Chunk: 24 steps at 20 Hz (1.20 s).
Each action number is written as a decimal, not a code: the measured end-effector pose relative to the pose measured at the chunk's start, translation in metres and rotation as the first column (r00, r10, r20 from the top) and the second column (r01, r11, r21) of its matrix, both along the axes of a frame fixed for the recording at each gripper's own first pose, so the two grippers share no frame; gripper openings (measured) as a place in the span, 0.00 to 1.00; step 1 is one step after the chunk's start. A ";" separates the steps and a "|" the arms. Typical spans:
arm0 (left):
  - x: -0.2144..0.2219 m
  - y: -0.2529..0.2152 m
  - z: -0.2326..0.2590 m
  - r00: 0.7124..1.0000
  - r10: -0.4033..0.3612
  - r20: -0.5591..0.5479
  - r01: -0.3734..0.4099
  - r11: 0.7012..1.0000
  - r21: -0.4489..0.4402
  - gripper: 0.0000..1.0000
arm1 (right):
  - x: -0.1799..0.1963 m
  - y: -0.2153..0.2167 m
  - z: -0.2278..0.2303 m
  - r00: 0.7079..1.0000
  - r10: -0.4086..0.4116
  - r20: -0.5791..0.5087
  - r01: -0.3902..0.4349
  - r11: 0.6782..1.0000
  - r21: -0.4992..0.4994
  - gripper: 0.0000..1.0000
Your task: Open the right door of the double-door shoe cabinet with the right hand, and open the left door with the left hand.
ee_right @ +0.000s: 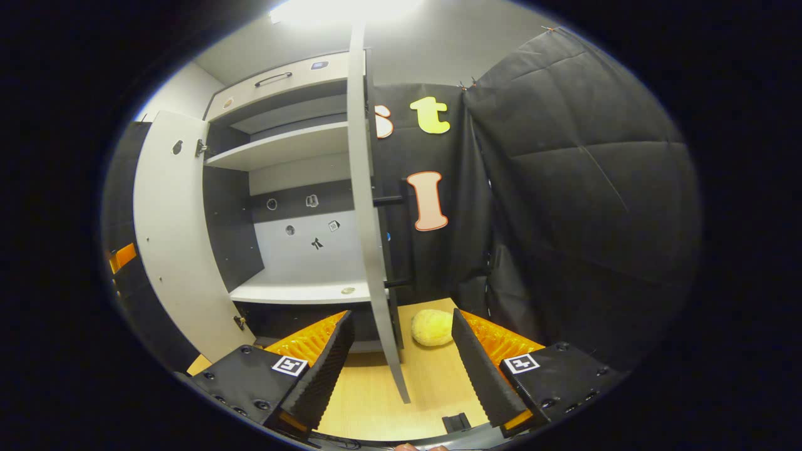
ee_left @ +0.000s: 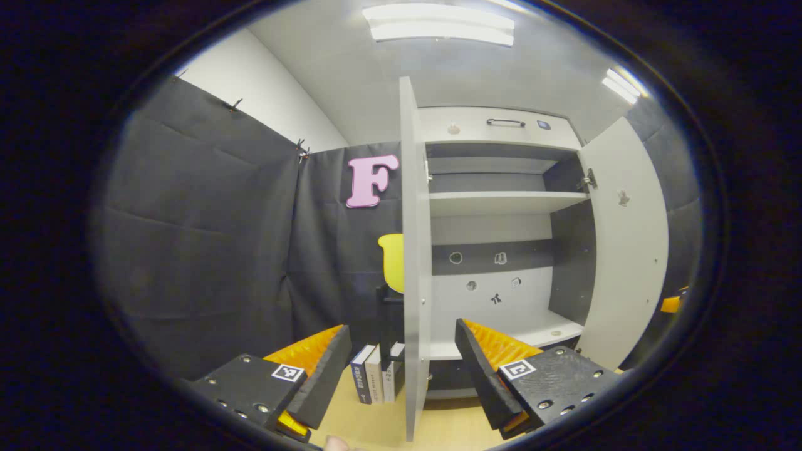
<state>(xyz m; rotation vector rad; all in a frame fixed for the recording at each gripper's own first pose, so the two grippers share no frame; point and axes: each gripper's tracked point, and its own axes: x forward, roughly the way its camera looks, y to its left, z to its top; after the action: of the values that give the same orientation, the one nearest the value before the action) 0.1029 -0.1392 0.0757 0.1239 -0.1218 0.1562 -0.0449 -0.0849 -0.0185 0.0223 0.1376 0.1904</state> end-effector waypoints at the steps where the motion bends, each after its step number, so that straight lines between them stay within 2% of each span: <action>1: 0.000 -0.008 -0.003 1.000 -0.009 -0.008 0.009 1.000 0.010 0.98 | 0.001 0.007 0.003 1.000 0.019 -0.004 -0.019 1.000 0.004 0.98; 3: 0.001 -0.026 -0.012 0.999 -0.038 -0.032 0.038 0.999 0.012 0.95 | -0.005 0.026 0.006 0.996 0.080 -0.025 -0.079 0.997 0.018 0.98; 4: 0.002 -0.034 -0.019 0.998 -0.053 -0.041 0.052 0.999 -0.007 0.98 | -0.006 0.031 0.012 0.995 0.099 -0.022 -0.098 0.995 0.022 0.98; 6: 0.002 -0.058 -0.036 0.992 -0.111 -0.064 0.106 0.992 -0.076 0.99 | -0.008 0.041 0.024 0.992 0.128 0.000 -0.128 0.991 0.028 0.98; 8: 0.001 -0.075 -0.055 0.982 -0.158 -0.101 0.147 0.984 -0.101 0.98 | -0.011 0.050 0.031 0.989 0.144 0.023 -0.144 0.989 0.028 0.98; 13: 0.000 -0.080 -0.061 0.980 -0.163 -0.112 0.158 0.986 -0.057 0.97 | -0.010 0.060 0.033 0.989 0.128 0.079 -0.129 0.992 0.003 0.98; 17: -0.002 -0.070 -0.059 0.981 -0.173 -0.090 0.166 0.983 -0.083 0.97 | -0.010 0.064 0.020 0.991 0.111 0.072 -0.109 0.994 -0.023 1.00; 24: -0.010 -0.035 -0.053 0.989 -0.139 -0.047 0.134 0.987 -0.094 0.98 | -0.006 0.067 0.018 0.993 0.082 0.084 -0.080 0.996 -0.029 0.98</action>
<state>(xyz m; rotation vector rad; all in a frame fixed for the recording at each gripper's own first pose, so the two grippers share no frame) 0.0929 -0.1742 0.0230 0.0290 -0.0696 0.0218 -0.0514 -0.0183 -0.0008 -0.0174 0.0556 0.2705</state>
